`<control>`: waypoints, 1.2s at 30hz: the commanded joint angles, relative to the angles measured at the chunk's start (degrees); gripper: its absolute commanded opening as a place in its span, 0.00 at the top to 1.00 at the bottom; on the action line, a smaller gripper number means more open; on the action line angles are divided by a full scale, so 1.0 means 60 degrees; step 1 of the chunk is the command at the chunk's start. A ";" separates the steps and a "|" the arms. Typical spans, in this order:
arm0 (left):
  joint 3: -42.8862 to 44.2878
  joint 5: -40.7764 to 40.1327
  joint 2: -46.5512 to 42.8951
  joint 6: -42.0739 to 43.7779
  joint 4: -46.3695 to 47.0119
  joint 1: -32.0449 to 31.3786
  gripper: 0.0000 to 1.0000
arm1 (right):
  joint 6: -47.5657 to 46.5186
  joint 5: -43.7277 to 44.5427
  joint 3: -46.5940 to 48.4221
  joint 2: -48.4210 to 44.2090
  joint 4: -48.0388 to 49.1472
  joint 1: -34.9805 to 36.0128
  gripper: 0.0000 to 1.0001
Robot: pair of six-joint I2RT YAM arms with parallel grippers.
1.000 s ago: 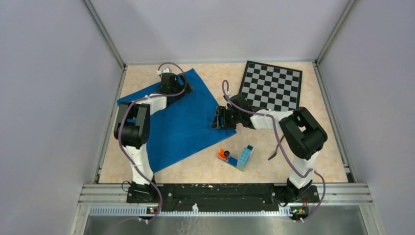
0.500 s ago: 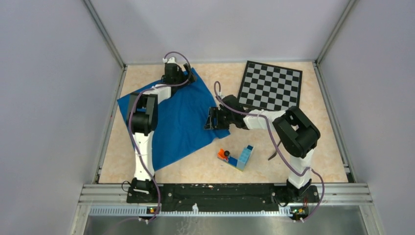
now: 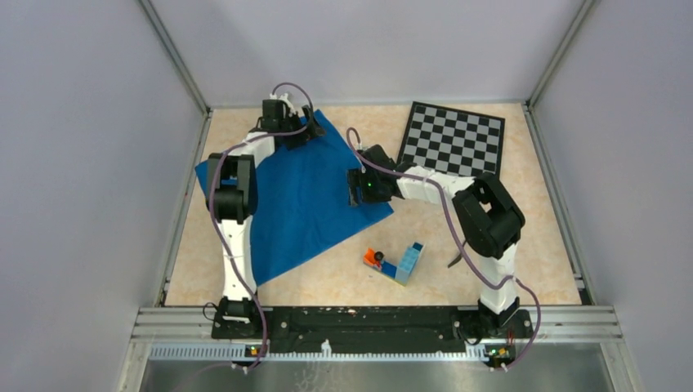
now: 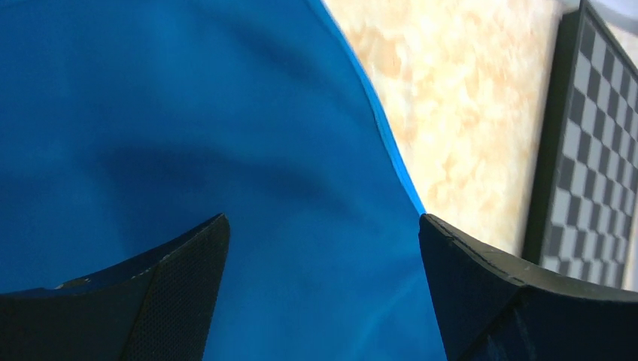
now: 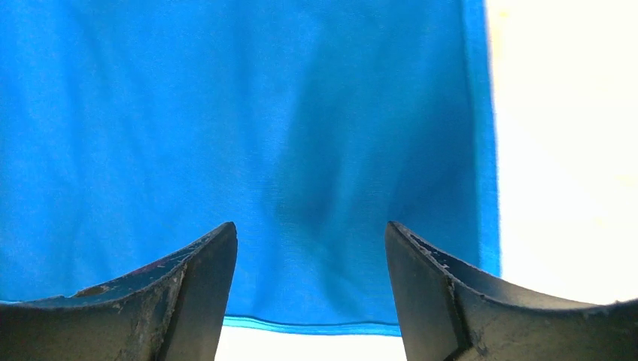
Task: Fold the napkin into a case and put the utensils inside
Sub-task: Move the crumpled napkin to the corner of the board, then pick up the flattened napkin from the center of the board.
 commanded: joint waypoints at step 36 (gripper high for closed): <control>-0.8337 -0.0425 -1.2539 0.2878 -0.1875 -0.0164 0.01 | 0.1517 0.1519 0.6014 0.2934 -0.9604 -0.1119 0.44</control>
